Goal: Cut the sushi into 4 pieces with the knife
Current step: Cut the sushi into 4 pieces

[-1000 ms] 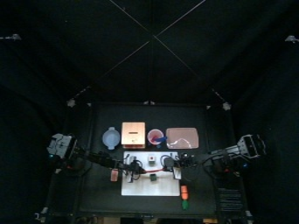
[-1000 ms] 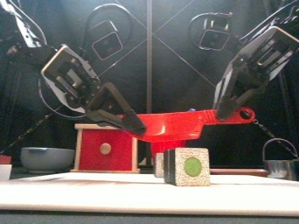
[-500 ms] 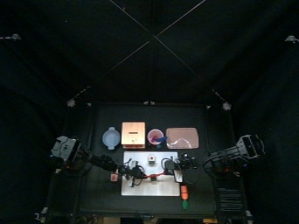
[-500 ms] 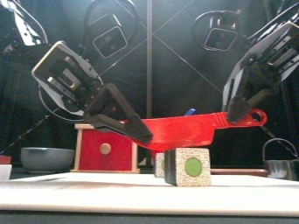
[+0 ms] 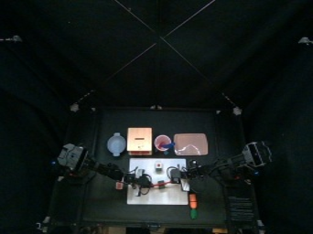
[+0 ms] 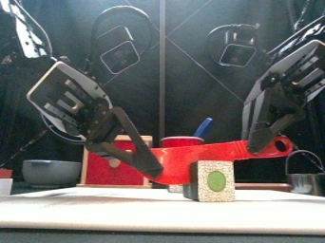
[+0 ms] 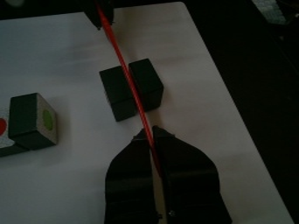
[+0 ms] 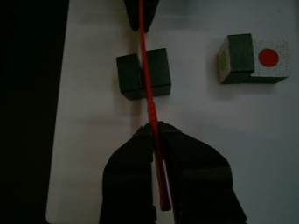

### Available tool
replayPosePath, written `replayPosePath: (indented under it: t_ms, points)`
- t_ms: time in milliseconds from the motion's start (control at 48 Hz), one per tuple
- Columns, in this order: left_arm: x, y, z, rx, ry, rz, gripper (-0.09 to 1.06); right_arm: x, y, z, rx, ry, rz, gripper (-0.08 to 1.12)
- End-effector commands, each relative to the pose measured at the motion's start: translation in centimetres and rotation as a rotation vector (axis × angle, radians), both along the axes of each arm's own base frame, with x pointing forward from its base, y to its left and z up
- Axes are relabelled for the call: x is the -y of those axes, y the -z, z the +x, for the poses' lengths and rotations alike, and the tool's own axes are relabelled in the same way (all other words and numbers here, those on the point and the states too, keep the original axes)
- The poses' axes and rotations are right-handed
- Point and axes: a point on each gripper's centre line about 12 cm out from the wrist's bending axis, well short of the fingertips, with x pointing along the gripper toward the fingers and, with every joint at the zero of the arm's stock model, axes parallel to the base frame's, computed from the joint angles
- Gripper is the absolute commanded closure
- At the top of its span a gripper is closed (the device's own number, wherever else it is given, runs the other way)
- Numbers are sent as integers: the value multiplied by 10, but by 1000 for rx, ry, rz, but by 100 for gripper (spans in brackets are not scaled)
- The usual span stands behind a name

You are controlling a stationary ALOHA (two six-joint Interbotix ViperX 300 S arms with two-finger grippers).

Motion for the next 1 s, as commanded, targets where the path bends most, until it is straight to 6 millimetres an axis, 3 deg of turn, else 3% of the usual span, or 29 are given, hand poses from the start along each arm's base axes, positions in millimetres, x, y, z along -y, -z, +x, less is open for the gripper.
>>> replayPosePath:
  t_ms: [21, 438, 625, 1000]
  points:
    - [10, -1, 3, 10, 17, -4, 76, 6, -3, 6, 18, 30, 12, 95]
    - [-5, 38, 1, -92, -68, -5, 76, 6, 41, 10, -80, 55, 18, 95]
    - [-23, 37, 4, -92, -112, -2, 76, 9, 39, 11, -73, 53, 10, 95]
    - [-64, 30, 7, -74, -154, 30, 76, 40, 28, 15, -38, 96, -27, 95]
